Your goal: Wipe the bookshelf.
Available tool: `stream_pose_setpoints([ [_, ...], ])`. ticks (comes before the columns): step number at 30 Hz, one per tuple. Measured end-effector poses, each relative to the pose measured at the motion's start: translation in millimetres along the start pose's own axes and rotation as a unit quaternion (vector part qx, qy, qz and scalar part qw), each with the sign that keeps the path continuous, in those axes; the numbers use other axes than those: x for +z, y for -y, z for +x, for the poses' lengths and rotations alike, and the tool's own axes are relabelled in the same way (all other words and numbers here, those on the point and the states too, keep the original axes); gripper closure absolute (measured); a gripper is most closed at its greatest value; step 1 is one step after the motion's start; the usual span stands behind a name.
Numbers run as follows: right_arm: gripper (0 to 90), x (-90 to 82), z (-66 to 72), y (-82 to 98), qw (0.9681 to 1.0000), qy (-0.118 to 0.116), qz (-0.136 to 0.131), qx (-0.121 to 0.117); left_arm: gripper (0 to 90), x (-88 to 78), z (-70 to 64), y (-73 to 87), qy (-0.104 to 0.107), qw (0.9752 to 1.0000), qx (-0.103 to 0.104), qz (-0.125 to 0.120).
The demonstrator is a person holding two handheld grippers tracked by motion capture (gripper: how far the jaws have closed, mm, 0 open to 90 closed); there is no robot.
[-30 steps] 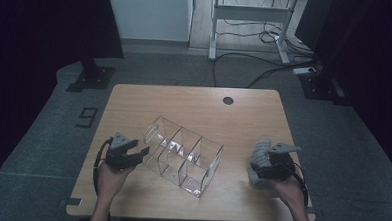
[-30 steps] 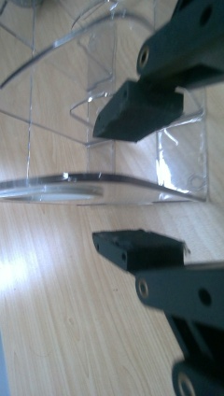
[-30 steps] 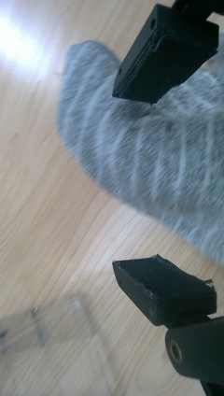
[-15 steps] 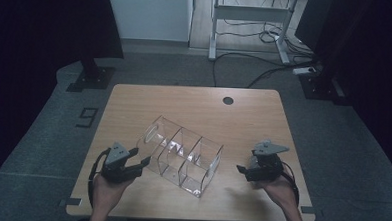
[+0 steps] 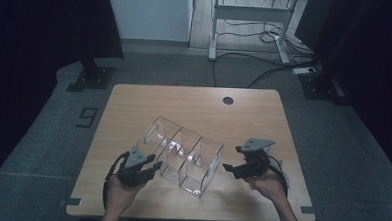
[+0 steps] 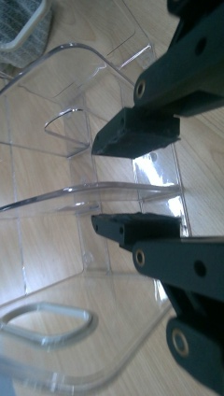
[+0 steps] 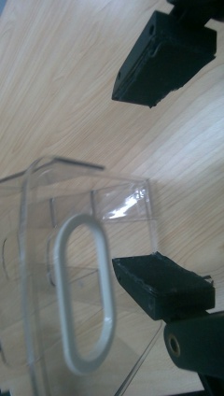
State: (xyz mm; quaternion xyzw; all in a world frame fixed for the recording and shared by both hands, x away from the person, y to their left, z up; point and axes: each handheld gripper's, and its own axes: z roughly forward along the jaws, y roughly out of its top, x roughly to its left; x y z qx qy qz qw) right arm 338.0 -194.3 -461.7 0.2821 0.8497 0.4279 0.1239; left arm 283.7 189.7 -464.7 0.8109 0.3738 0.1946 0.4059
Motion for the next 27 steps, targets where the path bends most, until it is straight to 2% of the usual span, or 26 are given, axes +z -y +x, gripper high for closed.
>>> stream_pose_setpoints([
  [8, 21.2, 12.4, -0.6, -15.1, 0.999, -0.034, -0.018, -0.02, 77.2, 8.2, 2.0, 1.2, -0.004, 0.9999, 0.004, 0.01],
  [12, 27.9, 14.1, 2.8, -16.9, 0.9973, -0.051, -0.021, -0.049, 82.9, 11.1, 4.2, 1.3, 0.005, 0.9999, 0.001, 0.009],
  [16, 31.0, 11.5, 5.4, -17.0, 0.9969, -0.048, -0.022, -0.058, 84.3, 12.7, 6.0, -0.2, 0.002, 1.0, -0.001, 0.009],
  [19, 34.4, 9.4, 5.8, -15.4, 0.9962, -0.06, -0.024, -0.057, 85.5, 14.3, 8.6, -1.4, 0.001, 0.9999, -0.005, 0.009],
  [27, 36.2, 4.2, 12.4, -13.3, 0.994, -0.088, -0.017, -0.063, 85.5, 24.2, 15.8, -8.9, 0.001, 0.9999, -0.006, 0.01],
])
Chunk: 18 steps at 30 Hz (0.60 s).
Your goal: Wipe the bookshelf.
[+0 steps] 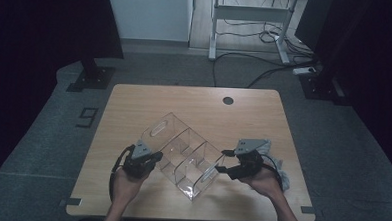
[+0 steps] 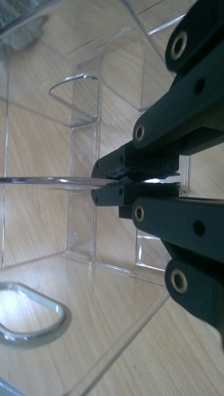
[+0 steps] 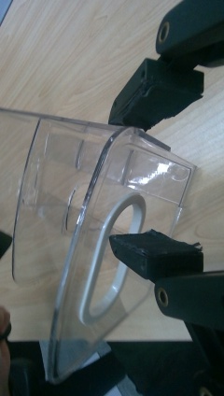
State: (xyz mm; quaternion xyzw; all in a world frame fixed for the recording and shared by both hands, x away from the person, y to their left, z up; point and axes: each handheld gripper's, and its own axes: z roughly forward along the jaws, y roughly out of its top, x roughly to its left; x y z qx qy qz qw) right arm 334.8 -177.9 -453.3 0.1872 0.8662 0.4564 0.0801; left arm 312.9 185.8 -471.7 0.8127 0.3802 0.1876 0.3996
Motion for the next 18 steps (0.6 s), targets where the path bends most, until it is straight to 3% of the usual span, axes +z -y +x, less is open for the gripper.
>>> stream_pose_setpoints([
  [8, 38.7, -12.1, -0.7, -0.6, 0.9994, -0.025, -0.024, 0.003, 83.5, 9.9, 5.9, -7.8, -0.001, 1.0, 0.0, 0.002],
  [18, 49.9, -11.4, 4.0, -8.3, 0.9991, -0.036, -0.019, -0.011, 80.7, 24.3, 11.2, -19.5, 0.004, 1.0, 0.002, 0.006],
])
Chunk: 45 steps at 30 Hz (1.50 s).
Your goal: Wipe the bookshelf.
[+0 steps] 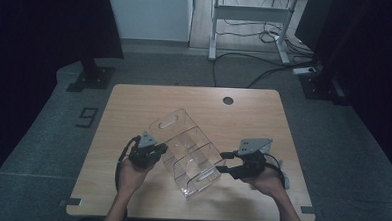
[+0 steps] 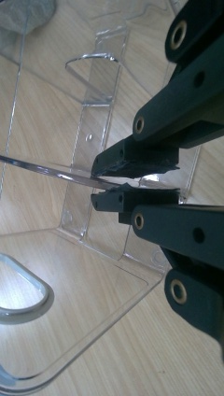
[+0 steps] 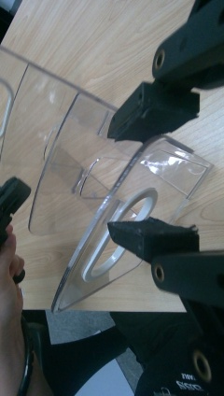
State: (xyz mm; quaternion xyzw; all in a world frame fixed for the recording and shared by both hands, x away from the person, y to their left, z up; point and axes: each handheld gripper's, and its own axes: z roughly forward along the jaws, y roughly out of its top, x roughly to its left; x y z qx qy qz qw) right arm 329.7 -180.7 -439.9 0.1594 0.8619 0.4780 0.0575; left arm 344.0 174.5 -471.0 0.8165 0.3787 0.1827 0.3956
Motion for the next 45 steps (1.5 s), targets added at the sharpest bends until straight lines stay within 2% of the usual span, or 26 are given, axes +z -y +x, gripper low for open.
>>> stream_pose_setpoints([
  [2, 52.6, 1.9, 0.2, -1.2, 1.0, -0.004, 0.003, -0.005, 79.5, 0.9, -0.2, -1.6, -0.001, 1.0, 0.003, 0.003],
  [3, 53.2, 2.6, 0.6, -1.6, 1.0, -0.007, 0.005, -0.005, 76.2, 0.3, -0.9, -1.7, 0.003, 1.0, 0.004, 0.003],
  [5, 55.7, 3.6, 2.0, -2.8, 0.9999, -0.007, 0.011, -0.007, 60.8, -3.0, -3.3, -1.6, 0.002, 0.9999, 0.008, 0.006],
  [7, 60.3, 5.2, 3.3, -3.8, 0.9998, -0.012, 0.015, -0.01, 49.1, -9.7, -5.2, -0.1, -0.011, 0.9999, 0.013, 0.002],
  [11, 67.0, 10.4, 7.1, -6.4, 0.9995, -0.021, 0.02, -0.013, 39.8, -25.8, -3.2, 6.2, -0.016, 0.9998, 0.0, -0.014],
  [18, 74.6, 20.8, 14.4, -13.6, 0.9992, -0.02, 0.025, -0.022, 37.8, -38.4, 3.6, 16.7, -0.025, 0.9995, -0.008, -0.019],
  [25, 80.0, 25.8, 16.4, -15.0, 0.9997, -0.007, 0.018, -0.015, 37.1, -45.7, 10.3, 21.3, -0.03, 0.999, -0.02, -0.028],
  [35, 86.2, 29.5, 17.2, -17.5, 0.9997, 0.011, 0.019, -0.014, 32.2, -43.8, 5.3, 22.3, -0.019, 0.9994, -0.01, -0.026],
  [38, 84.7, 29.9, 17.5, -18.6, 0.9997, 0.011, 0.022, -0.007, 29.5, -45.8, 2.4, 20.8, -0.005, 0.9993, -0.013, -0.036],
  [40, 74.7, 29.4, 16.5, -18.1, 0.9996, 0.017, 0.023, -0.002, 28.6, -46.6, -1.3, 18.5, 0.002, 0.9991, -0.01, -0.042],
  [41, 68.8, 28.3, 15.2, -17.4, 0.9997, 0.013, 0.019, 0.006, 28.1, -46.5, -3.4, 16.9, 0.007, 0.999, -0.008, -0.044],
  [42, 67.1, 26.9, 14.2, -16.9, 0.9998, 0.007, 0.016, 0.01, 27.9, -46.2, -6.0, 15.5, 0.01, 0.9988, -0.006, -0.047],
  [44, 67.0, 23.9, 14.7, -16.5, 0.9998, 0.008, 0.016, 0.01, 27.5, -44.5, -11.5, 12.3, 0.016, 0.9987, -0.001, -0.048],
  [45, 70.2, 22.8, 14.8, -16.6, 0.9998, 0.007, 0.016, 0.009, 27.4, -43.6, -13.8, 11.2, 0.019, 0.9987, 0.001, -0.048],
])
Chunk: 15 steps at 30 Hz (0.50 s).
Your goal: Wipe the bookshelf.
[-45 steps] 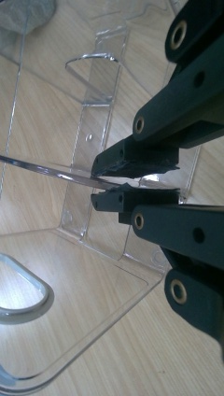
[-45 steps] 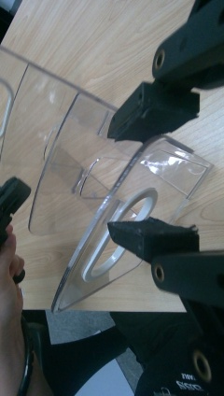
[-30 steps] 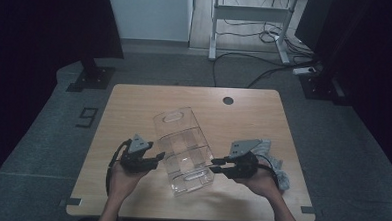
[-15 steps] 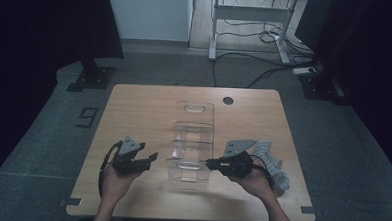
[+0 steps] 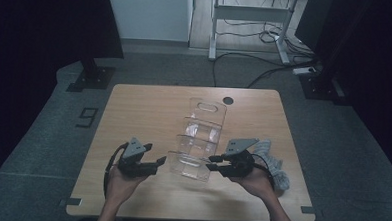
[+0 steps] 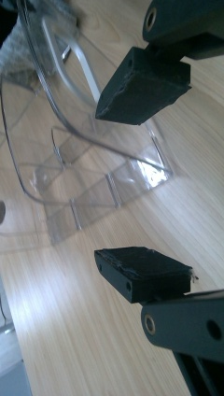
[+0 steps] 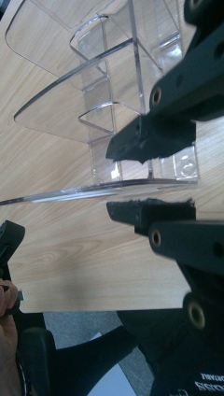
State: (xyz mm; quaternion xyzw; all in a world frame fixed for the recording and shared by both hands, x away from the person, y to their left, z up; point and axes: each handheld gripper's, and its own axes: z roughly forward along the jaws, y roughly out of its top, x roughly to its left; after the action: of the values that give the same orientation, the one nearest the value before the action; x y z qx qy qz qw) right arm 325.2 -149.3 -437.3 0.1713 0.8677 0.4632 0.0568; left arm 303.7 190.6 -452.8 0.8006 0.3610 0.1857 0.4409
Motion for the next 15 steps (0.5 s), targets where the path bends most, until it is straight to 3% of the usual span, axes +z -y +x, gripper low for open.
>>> stream_pose_setpoints([
  [5, 84.0, 0.5, 4.7, -2.0, 1.0, 0.007, 0.005, -0.005, 26.9, 7.9, -14.6, -5.6, 0.013, 0.9997, 0.019, 0.004],
  [15, 84.4, 18.5, 19.5, -12.9, 0.9996, -0.019, 0.015, -0.014, 28.7, 20.1, -15.6, -3.0, -0.002, 0.9997, 0.019, 0.014],
])
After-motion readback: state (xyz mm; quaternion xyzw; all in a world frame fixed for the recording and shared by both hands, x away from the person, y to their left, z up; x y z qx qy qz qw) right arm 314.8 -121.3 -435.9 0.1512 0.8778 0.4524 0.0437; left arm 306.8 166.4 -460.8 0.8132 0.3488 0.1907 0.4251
